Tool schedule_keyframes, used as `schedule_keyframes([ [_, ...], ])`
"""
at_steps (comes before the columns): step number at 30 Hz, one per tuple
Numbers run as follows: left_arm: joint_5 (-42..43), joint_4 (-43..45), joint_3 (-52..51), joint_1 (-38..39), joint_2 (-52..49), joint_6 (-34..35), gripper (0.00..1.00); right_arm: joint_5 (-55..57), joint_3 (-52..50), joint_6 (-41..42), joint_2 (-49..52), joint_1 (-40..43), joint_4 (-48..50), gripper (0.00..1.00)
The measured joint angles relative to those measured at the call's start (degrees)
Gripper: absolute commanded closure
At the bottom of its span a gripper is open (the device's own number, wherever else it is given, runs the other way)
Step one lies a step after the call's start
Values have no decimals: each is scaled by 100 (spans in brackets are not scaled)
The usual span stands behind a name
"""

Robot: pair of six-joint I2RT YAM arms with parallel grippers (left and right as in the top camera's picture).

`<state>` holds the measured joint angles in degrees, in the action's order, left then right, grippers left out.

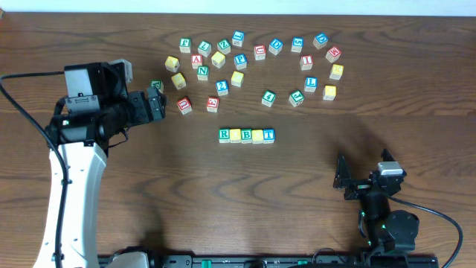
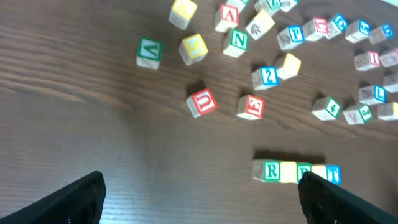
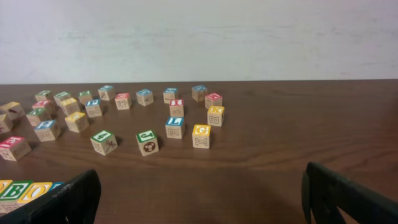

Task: Spell out ROBOT

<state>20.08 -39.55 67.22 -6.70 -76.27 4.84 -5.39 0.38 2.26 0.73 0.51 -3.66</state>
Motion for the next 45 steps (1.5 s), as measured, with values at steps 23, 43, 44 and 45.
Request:
schedule_keyframes([
  [23, -850, 4151, -6572, 79, 7020, -1543, 3, -22, 0, 0, -11, 0, 0, 1],
  [43, -955, 3856, -6612, 79, 7565, -1543, 3, -22, 0, 0, -11, 0, 0, 1],
  [44, -955, 3856, -6612, 79, 7565, -1545, 2, -22, 0, 0, -11, 0, 0, 1],
  [45, -955, 3856, -6612, 79, 7565, -1543, 2, -22, 0, 2, -11, 0, 0, 1],
])
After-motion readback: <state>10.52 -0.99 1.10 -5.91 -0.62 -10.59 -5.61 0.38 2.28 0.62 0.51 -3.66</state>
